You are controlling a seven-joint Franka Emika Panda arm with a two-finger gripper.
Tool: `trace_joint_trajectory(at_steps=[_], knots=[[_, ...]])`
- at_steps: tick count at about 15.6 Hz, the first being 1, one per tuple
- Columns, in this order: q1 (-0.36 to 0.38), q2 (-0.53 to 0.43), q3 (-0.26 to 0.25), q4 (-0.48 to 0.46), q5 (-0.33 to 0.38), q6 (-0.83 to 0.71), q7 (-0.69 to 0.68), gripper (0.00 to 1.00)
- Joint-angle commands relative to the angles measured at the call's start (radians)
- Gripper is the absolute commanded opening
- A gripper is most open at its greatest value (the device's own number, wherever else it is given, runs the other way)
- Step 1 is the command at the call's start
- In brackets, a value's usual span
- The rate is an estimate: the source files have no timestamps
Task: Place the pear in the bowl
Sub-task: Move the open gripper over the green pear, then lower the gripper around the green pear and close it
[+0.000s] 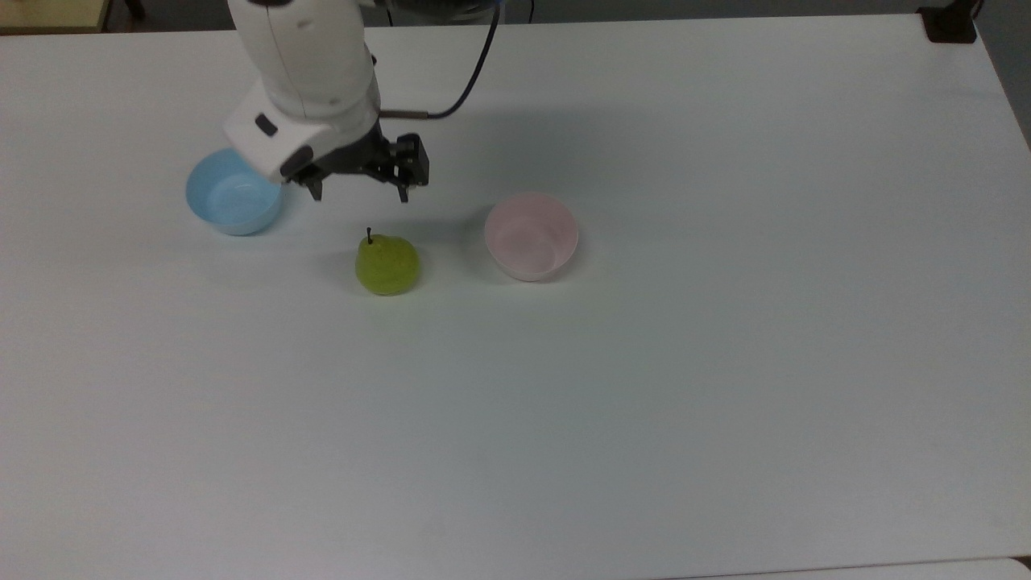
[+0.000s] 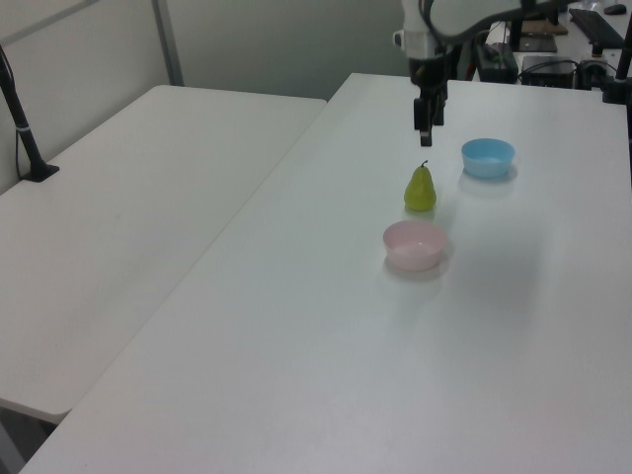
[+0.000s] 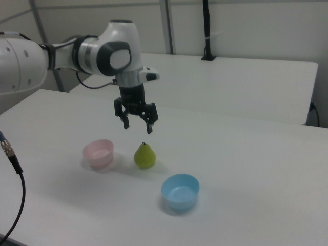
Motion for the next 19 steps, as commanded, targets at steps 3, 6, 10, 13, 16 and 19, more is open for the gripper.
trace_joint_trajectory(at_steps=[3,6,10,13,16,19], knots=[[0.049,0.086,-0.047,-0.007,0.014,0.077,-0.066,1.0],[0.058,0.115,-0.047,-0.03,0.009,0.081,-0.089,1.0],[0.065,0.153,-0.047,-0.056,0.009,0.173,-0.079,1.0],[0.066,0.166,-0.047,-0.057,0.009,0.193,-0.079,0.79],[0.071,0.163,-0.047,-0.057,0.009,0.189,-0.076,0.27],[0.071,0.126,-0.048,-0.054,0.011,0.161,-0.076,0.24]])
